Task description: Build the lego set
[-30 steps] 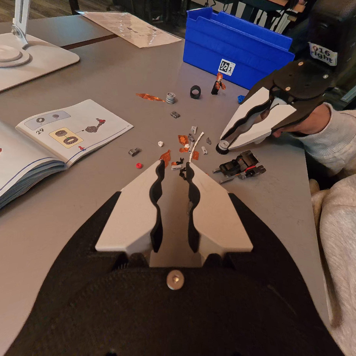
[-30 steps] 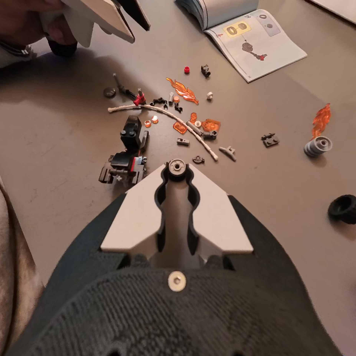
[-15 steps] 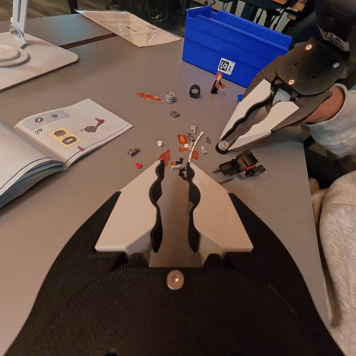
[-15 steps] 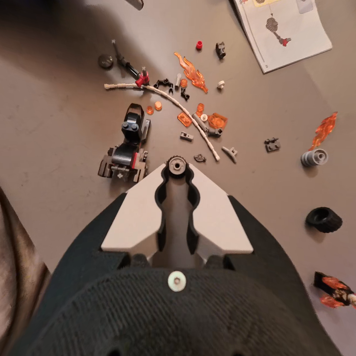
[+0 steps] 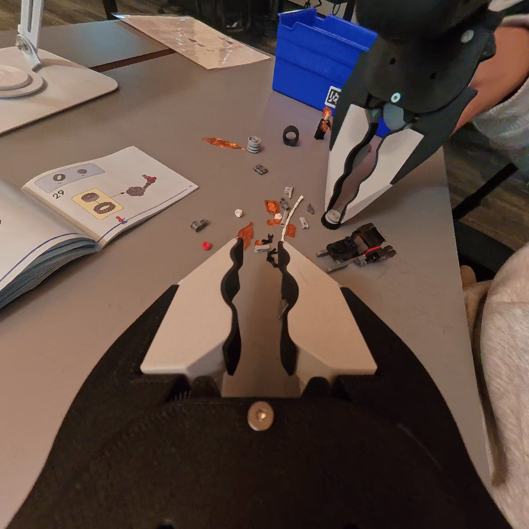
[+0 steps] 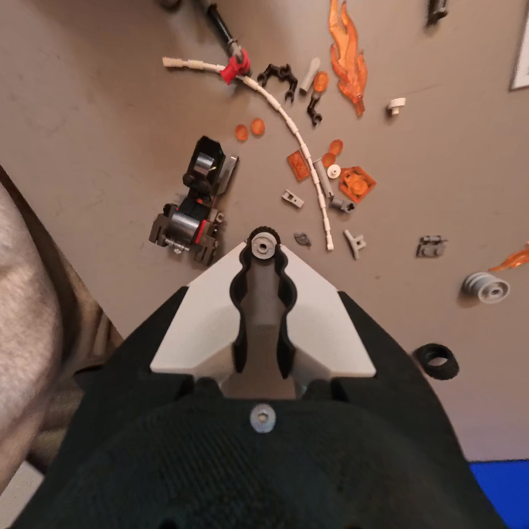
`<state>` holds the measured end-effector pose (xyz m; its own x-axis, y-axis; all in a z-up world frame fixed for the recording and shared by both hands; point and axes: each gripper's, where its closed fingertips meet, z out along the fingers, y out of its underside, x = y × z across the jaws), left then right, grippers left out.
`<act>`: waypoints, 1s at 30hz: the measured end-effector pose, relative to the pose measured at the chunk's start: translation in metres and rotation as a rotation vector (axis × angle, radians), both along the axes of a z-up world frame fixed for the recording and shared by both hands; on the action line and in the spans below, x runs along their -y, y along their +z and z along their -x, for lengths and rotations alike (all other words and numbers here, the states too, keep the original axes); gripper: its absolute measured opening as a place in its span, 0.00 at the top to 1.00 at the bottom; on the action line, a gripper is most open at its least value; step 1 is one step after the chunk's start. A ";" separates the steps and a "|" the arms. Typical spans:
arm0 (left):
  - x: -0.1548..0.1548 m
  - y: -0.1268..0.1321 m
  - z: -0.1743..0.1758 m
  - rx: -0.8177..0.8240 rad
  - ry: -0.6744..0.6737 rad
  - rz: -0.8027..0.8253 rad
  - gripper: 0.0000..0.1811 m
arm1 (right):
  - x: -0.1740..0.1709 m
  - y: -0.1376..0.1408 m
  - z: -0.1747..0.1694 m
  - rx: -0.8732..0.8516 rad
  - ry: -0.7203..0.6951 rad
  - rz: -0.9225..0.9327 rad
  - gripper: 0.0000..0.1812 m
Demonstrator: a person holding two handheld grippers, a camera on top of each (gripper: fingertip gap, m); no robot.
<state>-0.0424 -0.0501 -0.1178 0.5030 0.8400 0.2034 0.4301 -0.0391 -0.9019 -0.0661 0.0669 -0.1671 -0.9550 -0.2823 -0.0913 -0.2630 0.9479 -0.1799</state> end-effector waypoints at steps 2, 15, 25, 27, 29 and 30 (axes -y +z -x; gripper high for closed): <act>0.000 0.000 0.000 -0.001 0.000 0.002 0.88 | 0.000 -0.001 -0.001 0.019 0.025 -0.060 0.92; -0.003 0.001 -0.002 -0.009 -0.010 0.010 0.87 | -0.001 -0.002 -0.001 0.050 0.112 -0.024 0.92; -0.010 0.007 -0.003 -0.014 -0.042 -0.048 0.85 | 0.013 0.028 -0.003 -0.029 0.084 0.444 0.92; -0.020 0.018 -0.005 -0.023 -0.078 -0.161 0.82 | 0.021 0.043 -0.004 -0.064 0.096 0.563 0.92; -0.035 0.033 -0.009 -0.020 -0.137 -0.350 0.78 | 0.033 0.060 -0.010 -0.117 0.120 0.703 0.92; -0.042 0.039 -0.011 -0.005 -0.168 -0.446 0.76 | 0.039 0.068 -0.014 -0.149 0.135 0.771 0.92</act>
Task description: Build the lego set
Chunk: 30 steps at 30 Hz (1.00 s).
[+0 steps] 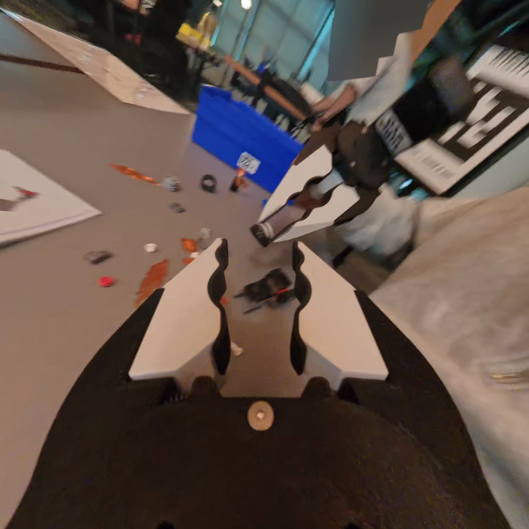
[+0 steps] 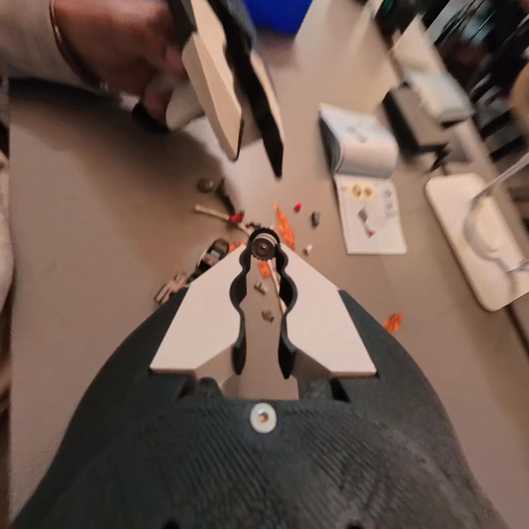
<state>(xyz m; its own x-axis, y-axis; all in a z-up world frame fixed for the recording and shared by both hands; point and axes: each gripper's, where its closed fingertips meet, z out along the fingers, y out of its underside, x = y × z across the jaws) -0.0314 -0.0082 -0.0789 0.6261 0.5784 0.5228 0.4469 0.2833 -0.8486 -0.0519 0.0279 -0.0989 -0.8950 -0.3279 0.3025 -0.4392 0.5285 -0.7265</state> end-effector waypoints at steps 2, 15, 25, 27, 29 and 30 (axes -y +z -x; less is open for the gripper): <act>-0.013 0.005 -0.003 0.048 -0.073 -0.135 0.72 | 0.012 0.013 -0.009 -0.081 0.011 0.123 0.92; 0.023 0.003 0.003 0.054 0.071 -0.174 0.85 | 0.021 0.001 0.002 -0.108 -0.131 0.128 0.92; -0.019 -0.056 -0.006 0.095 -0.007 0.496 0.78 | 0.000 -0.007 -0.009 0.265 -0.146 -0.023 0.92; -0.017 -0.066 -0.006 0.115 -0.004 0.556 0.78 | -0.007 -0.012 -0.018 0.286 -0.146 -0.037 0.92; -0.016 -0.074 -0.006 0.149 -0.005 0.599 0.78 | -0.014 -0.017 -0.031 0.325 -0.128 -0.056 0.92; -0.017 -0.076 -0.006 0.151 -0.012 0.613 0.78 | -0.018 -0.020 -0.041 0.357 -0.105 -0.064 0.92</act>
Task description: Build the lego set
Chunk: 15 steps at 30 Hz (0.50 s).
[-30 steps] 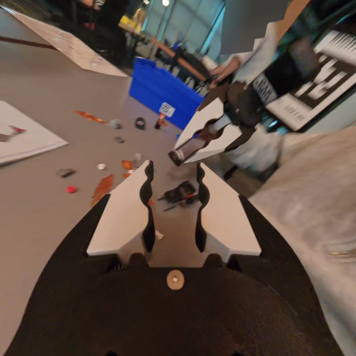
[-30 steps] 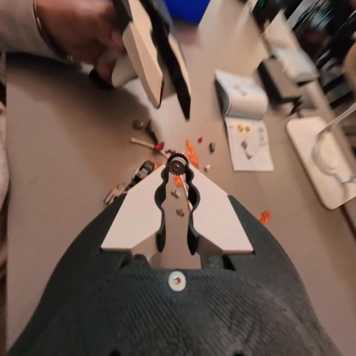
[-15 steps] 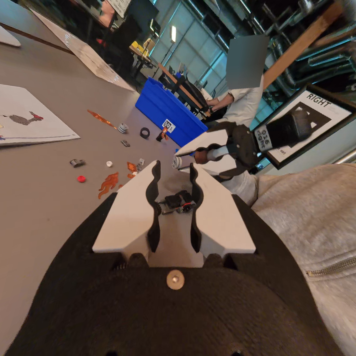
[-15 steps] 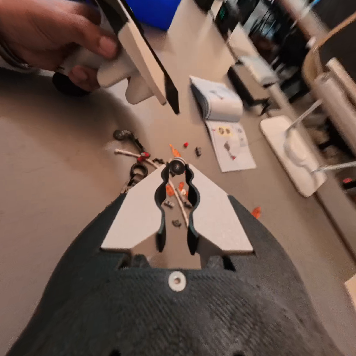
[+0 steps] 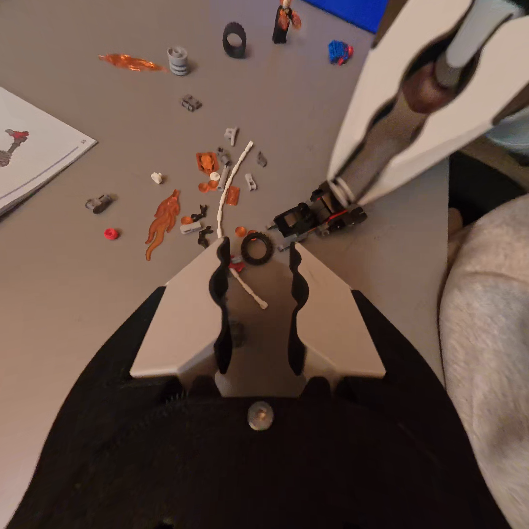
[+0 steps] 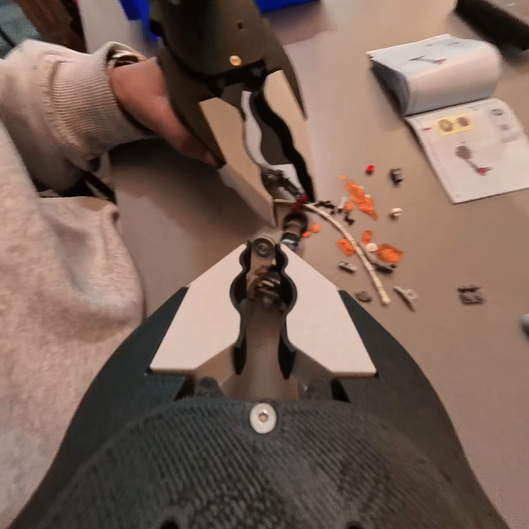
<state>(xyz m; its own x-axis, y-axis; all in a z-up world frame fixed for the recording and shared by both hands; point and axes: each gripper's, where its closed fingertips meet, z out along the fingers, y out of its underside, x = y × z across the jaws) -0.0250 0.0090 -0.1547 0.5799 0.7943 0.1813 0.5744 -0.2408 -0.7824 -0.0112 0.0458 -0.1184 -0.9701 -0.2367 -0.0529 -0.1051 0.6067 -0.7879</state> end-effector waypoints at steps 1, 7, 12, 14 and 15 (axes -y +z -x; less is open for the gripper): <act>-0.001 -0.002 0.000 0.002 -0.003 0.017 0.78 | -0.003 -0.002 -0.010 0.035 0.023 -0.003 0.92; -0.002 -0.013 0.003 0.010 -0.009 0.133 0.79 | -0.013 -0.029 -0.029 0.024 0.067 -0.085 0.92; -0.002 -0.014 0.004 0.007 -0.004 0.151 0.82 | -0.014 -0.033 -0.011 -0.075 0.003 -0.102 0.92; -0.003 -0.015 0.003 0.001 -0.008 0.165 0.82 | -0.015 -0.033 -0.003 -0.097 -0.028 -0.101 0.92; -0.004 -0.015 0.003 -0.001 -0.009 0.171 0.82 | -0.017 -0.033 0.001 -0.110 -0.045 -0.102 0.92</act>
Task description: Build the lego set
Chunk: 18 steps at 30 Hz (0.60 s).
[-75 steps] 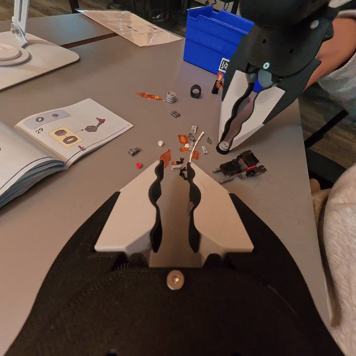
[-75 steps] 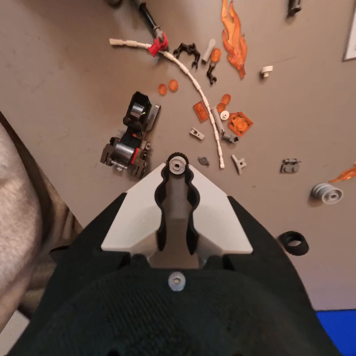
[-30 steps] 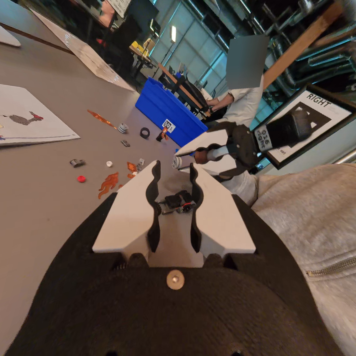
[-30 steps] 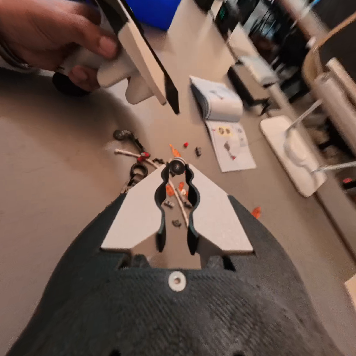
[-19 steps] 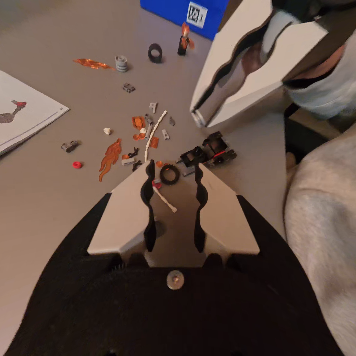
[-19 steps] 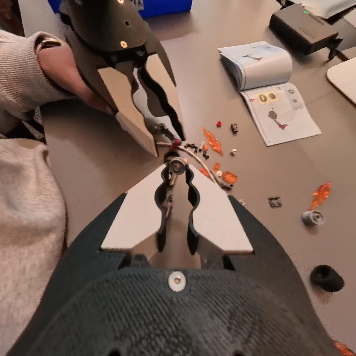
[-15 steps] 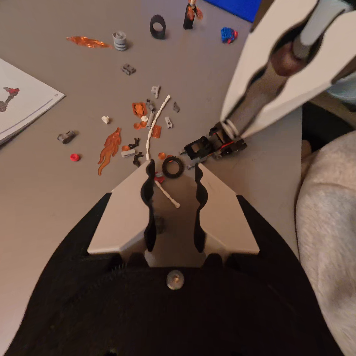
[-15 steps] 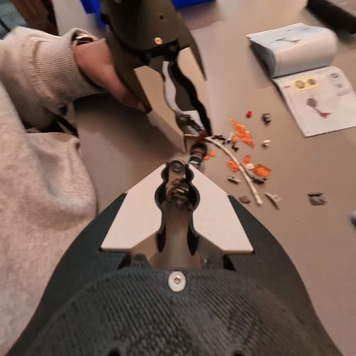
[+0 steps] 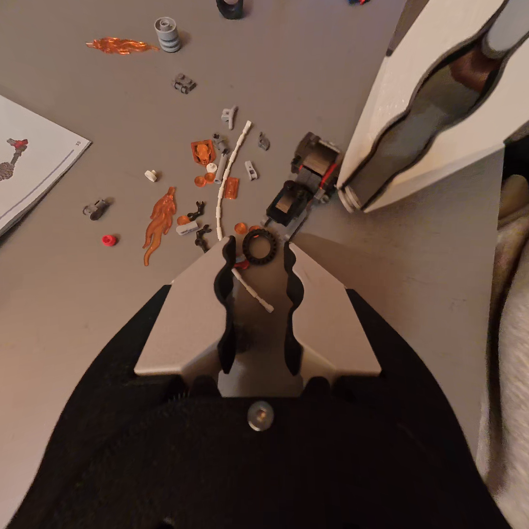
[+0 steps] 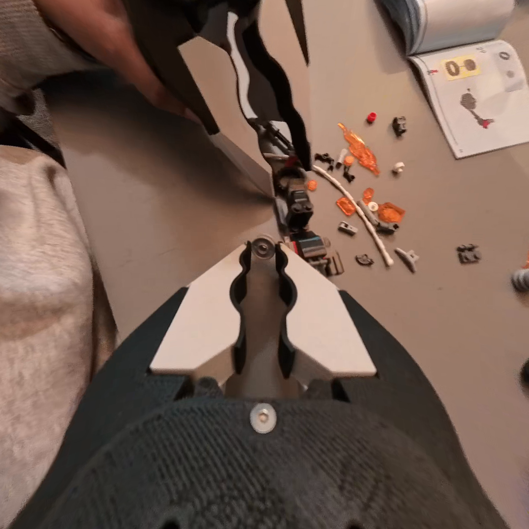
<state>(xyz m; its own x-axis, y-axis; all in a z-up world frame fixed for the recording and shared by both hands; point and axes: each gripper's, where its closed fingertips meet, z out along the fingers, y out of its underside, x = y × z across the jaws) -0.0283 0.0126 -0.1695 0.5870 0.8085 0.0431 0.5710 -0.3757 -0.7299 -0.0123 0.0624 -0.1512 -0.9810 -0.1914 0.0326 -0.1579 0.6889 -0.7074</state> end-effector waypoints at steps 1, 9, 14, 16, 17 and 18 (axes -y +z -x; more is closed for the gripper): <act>-0.001 0.000 -0.001 0.000 -0.004 0.004 0.82 | -0.002 -0.001 0.005 -0.014 -0.017 -0.002 0.92; -0.007 -0.002 -0.005 0.011 -0.033 0.025 0.86 | -0.009 0.002 0.014 -0.019 -0.059 0.014 0.92; -0.007 -0.003 -0.007 0.016 -0.041 0.027 0.87 | -0.014 0.007 0.015 -0.028 -0.064 0.025 0.92; -0.008 -0.003 -0.009 0.019 -0.046 0.042 0.88 | -0.016 0.010 0.016 -0.013 -0.072 0.036 0.92; -0.008 -0.002 -0.011 0.016 -0.049 0.055 0.88 | -0.017 0.012 0.016 -0.006 -0.076 0.042 0.92; -0.008 -0.002 -0.012 0.008 -0.051 0.066 0.88 | -0.018 0.013 0.016 0.001 -0.081 0.048 0.92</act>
<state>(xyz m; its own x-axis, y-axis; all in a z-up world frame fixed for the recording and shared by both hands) -0.0167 0.0204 -0.1713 0.6270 0.7790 -0.0049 0.5556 -0.4516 -0.6981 -0.0287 0.0806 -0.1382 -0.9932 -0.1100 0.0388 -0.1025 0.6650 -0.7398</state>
